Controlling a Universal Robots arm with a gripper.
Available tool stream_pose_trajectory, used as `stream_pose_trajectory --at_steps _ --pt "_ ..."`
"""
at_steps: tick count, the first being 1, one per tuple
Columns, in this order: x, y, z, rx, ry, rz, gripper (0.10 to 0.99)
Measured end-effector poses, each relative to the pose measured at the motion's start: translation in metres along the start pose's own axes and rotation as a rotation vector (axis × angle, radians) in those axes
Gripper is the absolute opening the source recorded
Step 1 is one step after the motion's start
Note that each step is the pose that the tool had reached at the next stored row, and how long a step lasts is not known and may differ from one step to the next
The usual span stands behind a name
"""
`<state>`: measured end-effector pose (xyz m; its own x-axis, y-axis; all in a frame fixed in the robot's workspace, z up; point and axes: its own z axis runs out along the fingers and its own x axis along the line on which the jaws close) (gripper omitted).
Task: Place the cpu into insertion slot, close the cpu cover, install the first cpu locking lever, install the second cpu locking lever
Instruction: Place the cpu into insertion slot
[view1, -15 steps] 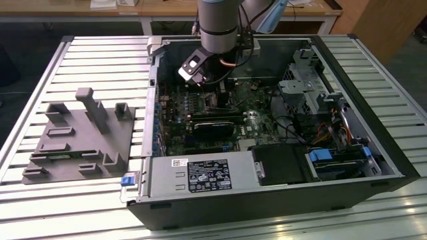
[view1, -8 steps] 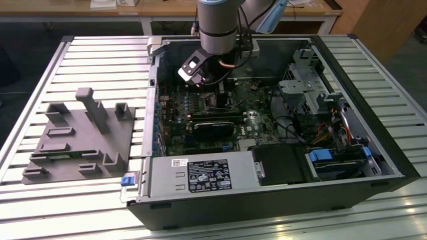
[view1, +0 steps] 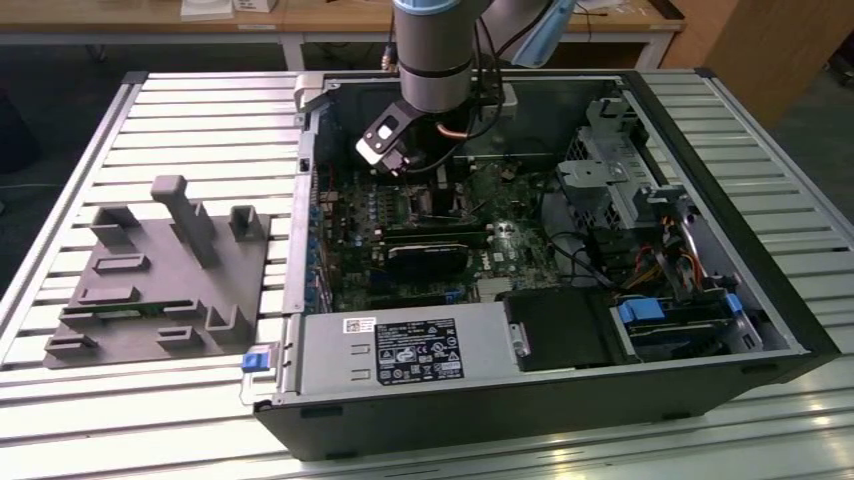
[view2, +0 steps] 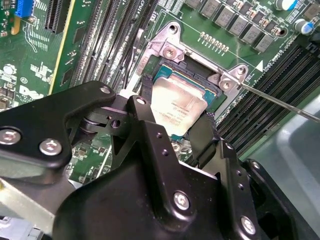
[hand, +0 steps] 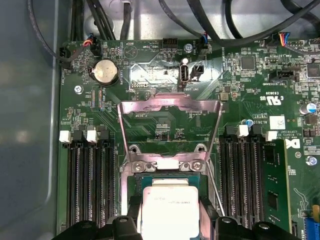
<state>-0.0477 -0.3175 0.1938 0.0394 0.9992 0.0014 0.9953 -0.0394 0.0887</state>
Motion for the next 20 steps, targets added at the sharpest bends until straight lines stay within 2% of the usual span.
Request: stream_pose_trajectory --at_steps 15,20 --pt "-0.0001 -0.0026 0.0009 -0.001 -0.0001 -0.002 0.537" --pt "0.0000 -0.0026 0.0011 -0.001 0.0023 -0.023 0.537"
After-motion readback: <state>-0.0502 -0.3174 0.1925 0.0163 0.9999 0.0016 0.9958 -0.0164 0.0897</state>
